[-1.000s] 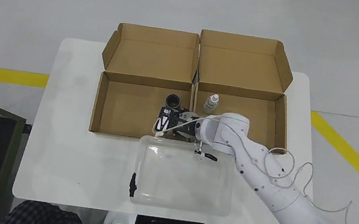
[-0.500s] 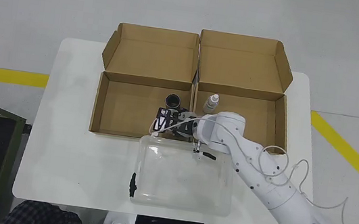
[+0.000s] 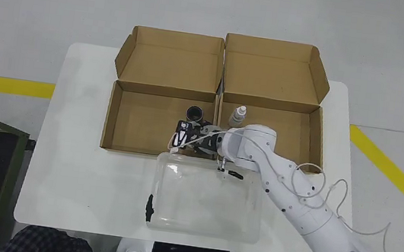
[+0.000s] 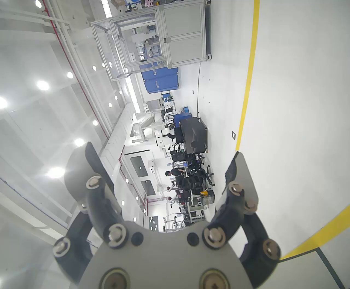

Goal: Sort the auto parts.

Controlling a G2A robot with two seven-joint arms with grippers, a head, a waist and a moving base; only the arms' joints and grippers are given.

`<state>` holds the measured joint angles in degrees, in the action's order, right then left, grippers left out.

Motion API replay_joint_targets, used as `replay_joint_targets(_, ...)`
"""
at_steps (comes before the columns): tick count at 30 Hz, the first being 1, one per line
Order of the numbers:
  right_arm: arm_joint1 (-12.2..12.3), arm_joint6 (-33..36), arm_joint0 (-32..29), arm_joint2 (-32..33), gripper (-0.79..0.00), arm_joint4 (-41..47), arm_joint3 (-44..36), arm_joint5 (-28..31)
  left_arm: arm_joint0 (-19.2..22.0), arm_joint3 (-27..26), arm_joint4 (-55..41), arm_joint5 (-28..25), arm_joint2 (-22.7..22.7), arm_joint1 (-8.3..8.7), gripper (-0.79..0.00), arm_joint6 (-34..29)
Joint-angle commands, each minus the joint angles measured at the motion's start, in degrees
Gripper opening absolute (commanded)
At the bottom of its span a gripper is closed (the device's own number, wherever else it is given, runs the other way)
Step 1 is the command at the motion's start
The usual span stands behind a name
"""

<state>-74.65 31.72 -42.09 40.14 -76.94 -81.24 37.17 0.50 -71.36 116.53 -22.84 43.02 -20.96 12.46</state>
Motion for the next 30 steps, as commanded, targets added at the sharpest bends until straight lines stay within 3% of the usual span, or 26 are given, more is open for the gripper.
replay_joint_targets(1,0.16,-0.31,-0.39,0.78,-0.474,0.55,-1.24,0.45,0.0,0.0,0.0,0.0,0.0,0.0,0.0,0.0)
replay_joint_targets(13,2.68,-3.37,-7.24,9.62,-0.477,4.01,-13.75,2.81,0.0,0.0,0.0,0.0,0.0,0.0,0.0,0.0)
replay_joint_targets(30,7.97,-13.63,-28.53,30.1,-0.446,5.36,-28.5,8.76,0.0,0.0,0.0,0.0,0.0,0.0,0.0,0.0)
